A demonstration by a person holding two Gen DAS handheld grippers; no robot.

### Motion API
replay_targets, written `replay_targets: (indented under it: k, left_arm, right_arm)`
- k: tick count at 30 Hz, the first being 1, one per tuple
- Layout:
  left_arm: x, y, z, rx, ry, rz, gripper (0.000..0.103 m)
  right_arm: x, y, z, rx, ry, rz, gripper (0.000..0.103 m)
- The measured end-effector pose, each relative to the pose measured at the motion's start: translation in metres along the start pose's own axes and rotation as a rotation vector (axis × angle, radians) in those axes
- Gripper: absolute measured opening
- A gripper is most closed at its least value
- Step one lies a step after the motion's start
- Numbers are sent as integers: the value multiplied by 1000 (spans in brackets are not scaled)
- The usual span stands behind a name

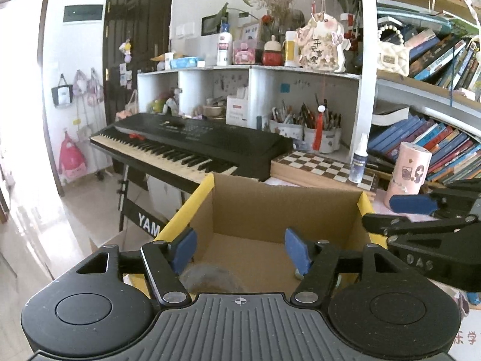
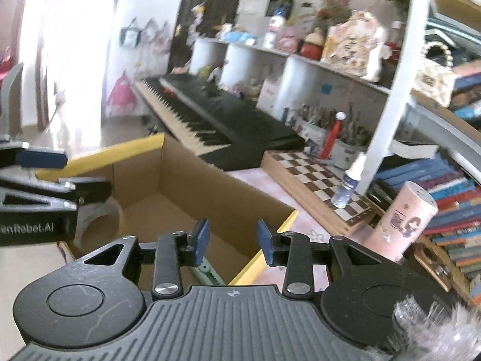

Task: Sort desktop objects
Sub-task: 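Lower both tools into the box and open them, releasing tape and stapler, then move both open tools back toward the remaining objects on the table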

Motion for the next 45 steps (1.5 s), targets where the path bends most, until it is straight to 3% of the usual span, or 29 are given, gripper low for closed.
replay_targets:
  k: [3,6,15,28,34,45]
  left_arm:
    - [-4,-6,-7,-5,4,-6,70]
    - [-10,-11,-16,-4,8,-6,72]
    - [-24,-24,-38,-14,8,-1,76]
    - [-62,-39,-82,-43,-54,46,78]
    - [-77,-40,-95,-60,-87,77,84]
    - [-99,-46,-103,-99,-175,116,87]
  right_arm:
    - [-1,-4,-14,-26,25,47,36]
    - [-5,-9,-27,-73,45,95,45]
    - [-27,-24,-63,-175,51,223,45]
    - [-75,-69,-114,-261,-2,327,50]
    - [-101,-88,-129,-269,-61,395,53]
    - [-121,-124,-141,-236,-114,391,66]
Point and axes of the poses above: each gripper's, at about its wrist camera, not at the fingertips, and z roughly the way its jaws point, y to its right, x to its top, the point moved 1 cm from there along z, roughly the way its jaws point, and after that the axes turned 1 degree about x, right-handed, at the moved point
